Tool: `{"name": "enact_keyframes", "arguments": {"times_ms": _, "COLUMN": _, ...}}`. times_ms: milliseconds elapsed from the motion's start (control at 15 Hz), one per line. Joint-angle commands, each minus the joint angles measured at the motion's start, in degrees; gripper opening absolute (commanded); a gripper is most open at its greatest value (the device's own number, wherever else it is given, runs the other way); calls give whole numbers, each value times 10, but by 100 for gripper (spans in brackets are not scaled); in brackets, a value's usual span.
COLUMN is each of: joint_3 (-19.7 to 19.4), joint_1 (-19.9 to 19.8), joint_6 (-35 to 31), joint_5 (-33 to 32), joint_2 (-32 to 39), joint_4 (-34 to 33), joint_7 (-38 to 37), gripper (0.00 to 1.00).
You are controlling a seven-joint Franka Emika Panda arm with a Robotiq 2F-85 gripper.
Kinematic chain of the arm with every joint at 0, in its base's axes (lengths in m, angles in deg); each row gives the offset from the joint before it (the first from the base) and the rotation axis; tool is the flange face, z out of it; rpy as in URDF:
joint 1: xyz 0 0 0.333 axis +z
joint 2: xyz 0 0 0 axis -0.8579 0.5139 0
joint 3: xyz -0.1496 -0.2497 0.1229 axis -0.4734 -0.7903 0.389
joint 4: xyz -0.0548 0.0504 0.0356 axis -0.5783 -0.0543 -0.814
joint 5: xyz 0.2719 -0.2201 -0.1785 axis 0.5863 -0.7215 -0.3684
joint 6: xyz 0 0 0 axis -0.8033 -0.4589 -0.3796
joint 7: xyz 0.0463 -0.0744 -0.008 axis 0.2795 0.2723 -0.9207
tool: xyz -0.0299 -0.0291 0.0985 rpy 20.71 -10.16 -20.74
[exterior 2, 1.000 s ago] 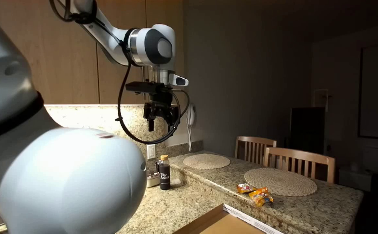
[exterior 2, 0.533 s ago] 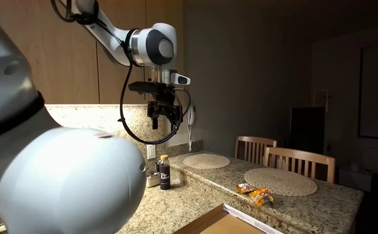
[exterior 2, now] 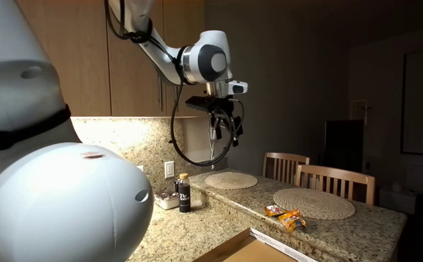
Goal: Place the two sachets on the box.
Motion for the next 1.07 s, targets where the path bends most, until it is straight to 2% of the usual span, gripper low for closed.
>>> {"name": "enact_keyframes", "arguments": {"times_ms": 0, "joint_3": -27, "joint_1": -31, "joint_6": 16, "joint_5": -17, "joint_2": 67, "joint_4": -55, "joint_7": -43, "gripper": 100}}
{"name": "enact_keyframes", "arguments": {"times_ms": 200, "joint_3": -51, "joint_1": -44, "joint_6": 27, "joint_5": -15, "joint_2": 111, "joint_4": -87, "joint_7": -63, "gripper": 100}}
{"name": "enact_keyframes", "arguments": {"times_ms": 333, "joint_3": -69, "joint_1": -39, "joint_6": 34, "joint_5": 3, "joint_2": 126, "joint_4": -98, "joint_7": -64, "gripper": 100}}
{"name": "enact_keyframes", "arguments": {"times_ms": 400, "joint_3": -71, "joint_1": -32, "joint_6": 14, "joint_5": -7, "joint_2": 110, "joint_4": -78, "joint_7": -43, "gripper": 100}}
{"name": "enact_keyframes", "arguments": {"times_ms": 733, "joint_3": -78, "joint_1": -31, "joint_6": 21, "joint_5": -5, "joint_2": 128, "joint_4": -92, "joint_7": -50, "gripper": 100}}
{"name": "enact_keyframes", "arguments": {"times_ms": 867, "joint_3": -90, "joint_1": -27, "joint_6": 34, "joint_5": 30, "joint_2": 175, "joint_4": -136, "joint_7": -32, "gripper": 100}}
{"name": "enact_keyframes", "arguments": {"times_ms": 1000, "joint_3": -112, "joint_1": -24, "joint_6": 23, "joint_5": 103, "joint_2": 218, "joint_4": -172, "joint_7": -13, "gripper": 100}}
